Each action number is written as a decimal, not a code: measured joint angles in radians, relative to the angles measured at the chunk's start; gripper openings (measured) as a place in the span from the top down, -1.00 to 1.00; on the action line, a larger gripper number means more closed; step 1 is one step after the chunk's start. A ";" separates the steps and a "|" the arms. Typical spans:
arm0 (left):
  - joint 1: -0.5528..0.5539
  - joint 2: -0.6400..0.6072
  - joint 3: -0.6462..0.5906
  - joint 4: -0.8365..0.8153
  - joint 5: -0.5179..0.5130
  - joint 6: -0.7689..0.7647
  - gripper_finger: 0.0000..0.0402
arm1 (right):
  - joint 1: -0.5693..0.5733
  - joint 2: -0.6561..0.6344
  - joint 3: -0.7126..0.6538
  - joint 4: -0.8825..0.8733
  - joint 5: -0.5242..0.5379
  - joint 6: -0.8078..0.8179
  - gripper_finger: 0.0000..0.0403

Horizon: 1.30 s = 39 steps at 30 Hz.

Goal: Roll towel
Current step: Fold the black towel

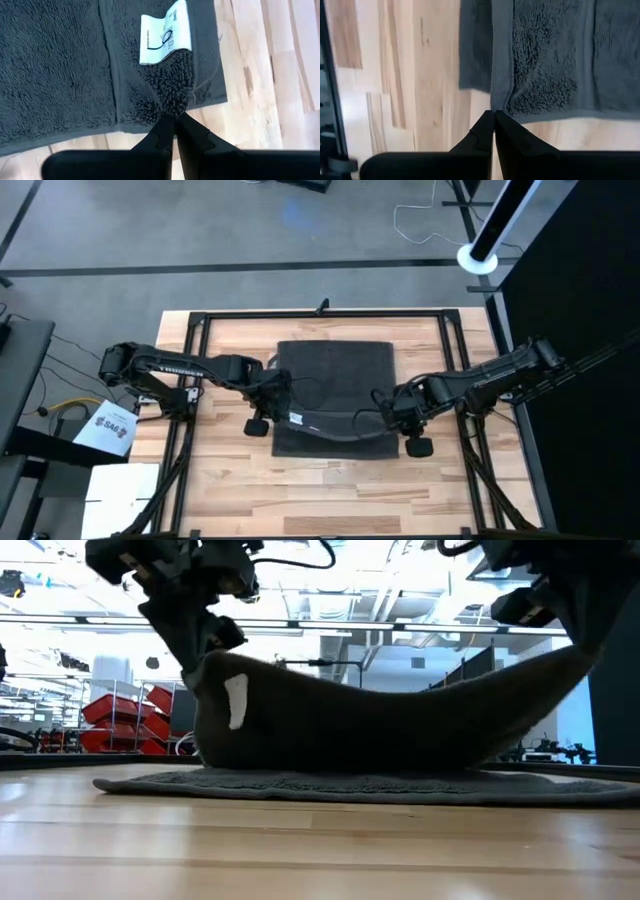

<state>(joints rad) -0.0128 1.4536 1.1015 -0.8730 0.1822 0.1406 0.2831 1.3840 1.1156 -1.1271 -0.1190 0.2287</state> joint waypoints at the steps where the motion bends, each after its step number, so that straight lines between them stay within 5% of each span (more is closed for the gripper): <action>1: 0.000 -0.001 0.009 -0.005 0.000 -0.005 1.00 | -0.005 0.000 0.009 -0.006 0.000 0.003 1.00; 10: -0.014 -0.032 0.146 -0.121 0.022 -0.003 1.00 | 0.022 -0.010 0.174 -0.106 0.000 0.043 1.00; 24: -0.045 -0.025 -0.090 0.058 0.032 -0.058 1.00 | 0.084 0.031 -0.038 0.073 -0.015 0.044 1.00; 39: -0.045 -0.025 -0.109 0.077 0.129 -0.082 1.00 | 0.081 0.031 -0.059 0.110 -0.093 0.030 0.93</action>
<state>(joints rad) -0.0578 1.4288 0.9928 -0.7958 0.3114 0.0587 0.3641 1.4147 1.0569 -1.0168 -0.2120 0.2588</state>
